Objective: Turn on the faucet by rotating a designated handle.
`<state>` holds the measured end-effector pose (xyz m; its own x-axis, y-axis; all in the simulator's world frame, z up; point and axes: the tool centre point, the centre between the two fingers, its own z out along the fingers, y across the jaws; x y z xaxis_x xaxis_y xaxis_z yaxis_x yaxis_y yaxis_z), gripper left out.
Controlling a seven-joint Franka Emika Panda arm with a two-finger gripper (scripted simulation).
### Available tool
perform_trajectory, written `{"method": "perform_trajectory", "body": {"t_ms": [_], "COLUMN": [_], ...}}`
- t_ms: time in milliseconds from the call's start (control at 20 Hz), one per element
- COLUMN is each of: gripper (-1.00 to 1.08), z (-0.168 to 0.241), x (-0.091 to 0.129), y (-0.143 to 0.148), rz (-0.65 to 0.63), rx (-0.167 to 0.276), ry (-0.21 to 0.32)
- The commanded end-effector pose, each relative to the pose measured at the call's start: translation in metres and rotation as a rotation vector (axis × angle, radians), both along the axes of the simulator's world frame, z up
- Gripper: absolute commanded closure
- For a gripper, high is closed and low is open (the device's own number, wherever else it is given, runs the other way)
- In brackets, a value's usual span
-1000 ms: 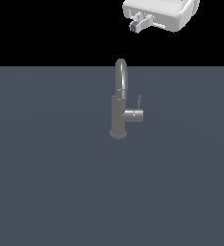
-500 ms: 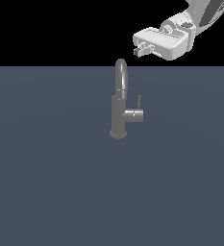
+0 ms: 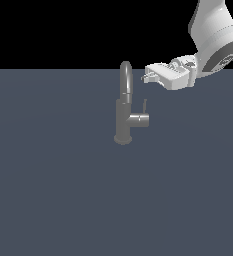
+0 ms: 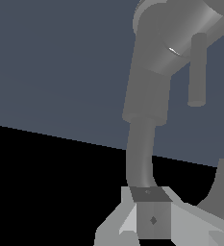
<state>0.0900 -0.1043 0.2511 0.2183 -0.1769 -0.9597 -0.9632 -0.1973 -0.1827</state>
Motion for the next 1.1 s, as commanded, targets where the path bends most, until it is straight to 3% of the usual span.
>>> {"method": "perform_trajectory", "body": {"t_ms": [0, 250, 500, 1050], "gripper": [1.08, 1.08, 1.08, 1.08], "z": [-0.019, -0.056, -0.081, -0.090], "x": [0.006, 0.012, 0.015, 0.011], "y": [-0.003, -0.005, -0.005, -0.004], "rz": [-0.047, -0.130, -0.186, -0.205], "rx": [0.047, 0.128, 0.183, 0.201], "ry": [0.046, 0.129, 0.185, 0.204]}}
